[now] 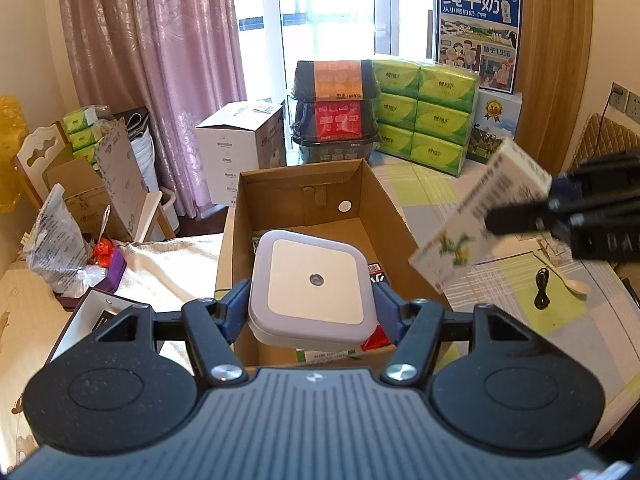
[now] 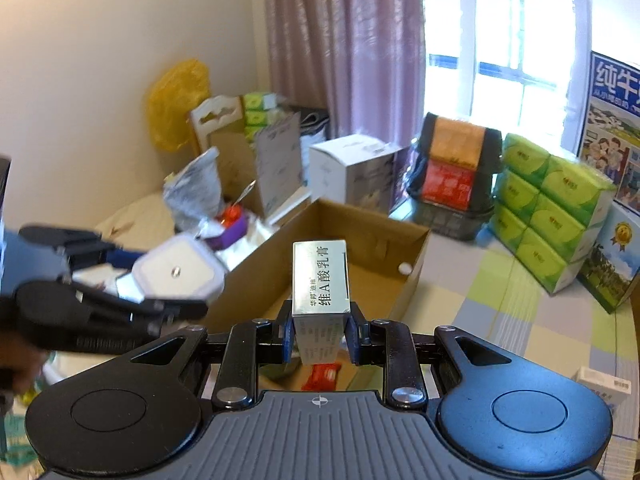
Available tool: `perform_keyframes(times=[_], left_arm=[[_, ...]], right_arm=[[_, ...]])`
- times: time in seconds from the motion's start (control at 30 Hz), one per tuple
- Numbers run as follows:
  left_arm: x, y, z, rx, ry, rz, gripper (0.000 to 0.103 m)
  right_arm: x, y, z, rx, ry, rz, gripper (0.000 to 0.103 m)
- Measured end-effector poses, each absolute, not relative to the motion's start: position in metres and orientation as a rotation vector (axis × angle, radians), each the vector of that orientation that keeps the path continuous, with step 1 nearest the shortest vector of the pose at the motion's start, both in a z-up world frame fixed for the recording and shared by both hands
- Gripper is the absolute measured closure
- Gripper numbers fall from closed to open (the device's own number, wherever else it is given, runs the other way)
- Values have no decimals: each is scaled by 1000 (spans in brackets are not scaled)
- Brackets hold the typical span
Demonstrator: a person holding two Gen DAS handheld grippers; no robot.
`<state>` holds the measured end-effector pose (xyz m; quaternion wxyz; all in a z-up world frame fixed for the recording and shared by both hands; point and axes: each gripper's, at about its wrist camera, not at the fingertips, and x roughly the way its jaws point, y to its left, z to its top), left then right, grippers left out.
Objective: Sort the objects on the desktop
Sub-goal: 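Carry the ointment box and night light over the carton and release both, then move both tools back toward the cable and spoon on the table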
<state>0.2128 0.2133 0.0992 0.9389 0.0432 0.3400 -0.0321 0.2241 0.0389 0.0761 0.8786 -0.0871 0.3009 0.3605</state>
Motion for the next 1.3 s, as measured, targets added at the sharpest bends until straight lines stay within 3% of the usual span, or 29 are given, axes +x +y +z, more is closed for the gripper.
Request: perform_keyframes(times=[0.37, 0.63, 0.67, 0.7, 0.73, 0.97, 1.3], left_arm=[[267, 231, 66, 15, 747, -56, 41], [261, 253, 56, -77, 746, -33, 39], [259, 255, 55, -86, 747, -28, 39], [256, 257, 53, -93, 749, -20, 39], [253, 258, 52, -97, 750, -16, 39], [227, 256, 54, -116, 727, 2, 35], [179, 206, 79, -91, 625, -13, 10]], right_arm=[[279, 64, 43, -146, 689, 729, 80], [290, 77, 15, -153, 725, 733, 80], [293, 77, 13, -126, 718, 759, 73], [295, 77, 12, -98, 710, 776, 51], [298, 75, 13, -78, 707, 766, 42], [285, 38, 26, -20, 665, 726, 38], [211, -55, 20, 12, 635, 598, 8]])
